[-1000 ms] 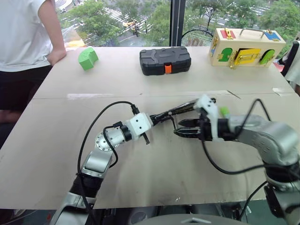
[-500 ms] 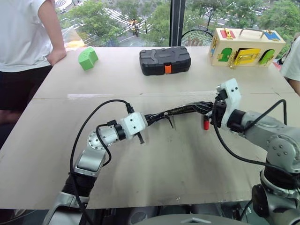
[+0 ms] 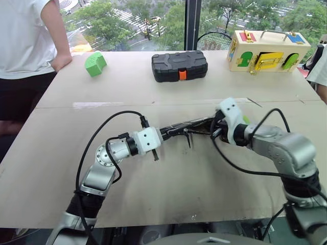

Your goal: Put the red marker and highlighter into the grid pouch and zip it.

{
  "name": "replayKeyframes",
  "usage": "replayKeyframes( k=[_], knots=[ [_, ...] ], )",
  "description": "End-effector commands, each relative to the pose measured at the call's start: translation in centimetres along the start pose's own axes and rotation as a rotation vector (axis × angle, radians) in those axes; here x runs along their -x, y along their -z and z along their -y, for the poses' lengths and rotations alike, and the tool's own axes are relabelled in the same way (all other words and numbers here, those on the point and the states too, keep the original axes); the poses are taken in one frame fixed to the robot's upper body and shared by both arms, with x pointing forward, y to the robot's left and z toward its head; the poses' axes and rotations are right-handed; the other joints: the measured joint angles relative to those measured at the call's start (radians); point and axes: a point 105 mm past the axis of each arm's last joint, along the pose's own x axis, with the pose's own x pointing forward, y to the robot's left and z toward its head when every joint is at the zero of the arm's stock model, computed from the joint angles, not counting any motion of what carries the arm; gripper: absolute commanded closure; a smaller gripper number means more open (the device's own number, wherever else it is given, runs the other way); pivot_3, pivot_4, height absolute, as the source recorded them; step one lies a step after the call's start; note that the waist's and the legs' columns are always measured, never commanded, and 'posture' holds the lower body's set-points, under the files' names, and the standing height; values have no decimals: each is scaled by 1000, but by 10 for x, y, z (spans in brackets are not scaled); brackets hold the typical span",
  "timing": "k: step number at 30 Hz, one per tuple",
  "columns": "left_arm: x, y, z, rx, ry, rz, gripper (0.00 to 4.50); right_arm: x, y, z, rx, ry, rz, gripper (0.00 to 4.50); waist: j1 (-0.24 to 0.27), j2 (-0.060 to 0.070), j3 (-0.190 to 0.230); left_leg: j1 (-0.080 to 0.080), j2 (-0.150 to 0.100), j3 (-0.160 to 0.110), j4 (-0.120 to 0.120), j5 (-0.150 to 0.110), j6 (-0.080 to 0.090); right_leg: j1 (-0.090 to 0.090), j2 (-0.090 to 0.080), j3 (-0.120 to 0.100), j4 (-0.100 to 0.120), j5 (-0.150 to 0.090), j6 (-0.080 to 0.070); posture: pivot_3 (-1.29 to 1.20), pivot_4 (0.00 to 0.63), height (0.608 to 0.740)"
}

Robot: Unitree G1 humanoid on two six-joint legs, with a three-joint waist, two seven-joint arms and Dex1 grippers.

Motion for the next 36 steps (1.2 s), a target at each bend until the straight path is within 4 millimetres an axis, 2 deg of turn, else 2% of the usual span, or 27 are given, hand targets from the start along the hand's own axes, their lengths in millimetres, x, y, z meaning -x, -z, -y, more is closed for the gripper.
replayKeyframes(
  k=[1,3,4,5,6,7,8,12,13,18,23,27,29,31,34,36],
  knots=[
    [-5,-10,-3,-64,19,42,4500,-17,-7,-14,517,-35,18,4434,-1,0,0,0,0,0,0,0,0,0,0,-1,0,0,0,0,150,740],
    [-7,-9,-4,-70,21,37,4500,-21,-2,-18,672,-82,1,4434,-1,-1,-1,0,0,1,0,0,0,0,0,-1,0,0,0,0,150,740],
    [-8,-7,-6,-69,18,34,4500,-22,-2,-18,716,-92,1,3918,0,-2,-1,0,1,1,0,0,0,0,0,-2,-1,0,0,0,150,740],
    [-7,-6,-7,-70,12,28,4500,-21,-1,-18,747,-108,-7,3647,1,-2,-1,0,1,1,0,0,0,0,0,-2,-1,0,0,0,150,740],
    [-7,-4,-8,-68,5,24,4500,-21,0,-18,774,-113,-11,3006,1,-2,-1,0,1,0,0,0,0,0,0,-1,-1,0,0,0,150,740],
    [-6,-2,-9,-65,0,18,4500,-20,1,-17,794,-111,-16,2806,1,-2,-1,0,1,-1,0,0,0,0,0,-1,-2,0,0,0,150,740],
    [-5,-1,-9,-63,-3,15,4500,-20,2,-16,807,-110,-18,2360,1,-2,-1,0,1,-2,0,0,0,0,0,0,-2,0,0,0,150,740],
    [0,7,-8,-63,-3,-7,4500,-16,1,-10,845,-92,-21,341,3,-2,-1,0,1,-2,0,0,0,0,0,-1,-1,0,0,0,150,740],
    [1,9,-9,-64,-7,-15,4500,-16,1,-8,850,-89,-24,73,3,-2,-1,0,1,-2,0,0,0,0,0,0,-1,0,0,0,150,740],
    [6,18,-16,-98,-46,-55,4500,-10,-5,1,821,-50,-6,73,3,-2,-1,0,1,-2,0,0,0,0,0,0,-1,0,0,0,150,740],
    [14,28,-27,-131,-110,-115,4500,29,-37,-7,415,-125,197,73,4,-2,-1,0,1,-3,0,0,0,0,0,0,-1,0,0,0,150,740],
    [22,34,-30,-135,-131,-144,4500,58,-41,6,160,-94,255,73,6,-2,-1,0,1,-3,0,0,0,0,0,0,-1,0,0,0,150,740],
    [24,37,-29,-137,-136,-155,4500,64,-31,14,57,-44,221,73,8,-2,-1,0,1,-4,0,0,0,1,0,-1,-1,0,0,0,150,740],
    [26,41,-30,-120,-157,-166,4500,60,-10,26,-53,53,125,73,8,-3,-1,0,0,-3,0,0,0,1,0,0,-1,0,0,0,150,740],
    [30,46,-30,-118,-170,-180,4500,42,22,40,-224,220,-7,73,3,-2,-1,0,1,-2,0,0,0,0,0,0,1,0,0,0,150,740],
    [32,48,-30,-117,-176,-181,4500,30,35,47,-303,314,-44,73,3,-2,-1,0,1,-1,0,0,0,-1,0,1,2,0,-1,0,150,740]
  ],
)
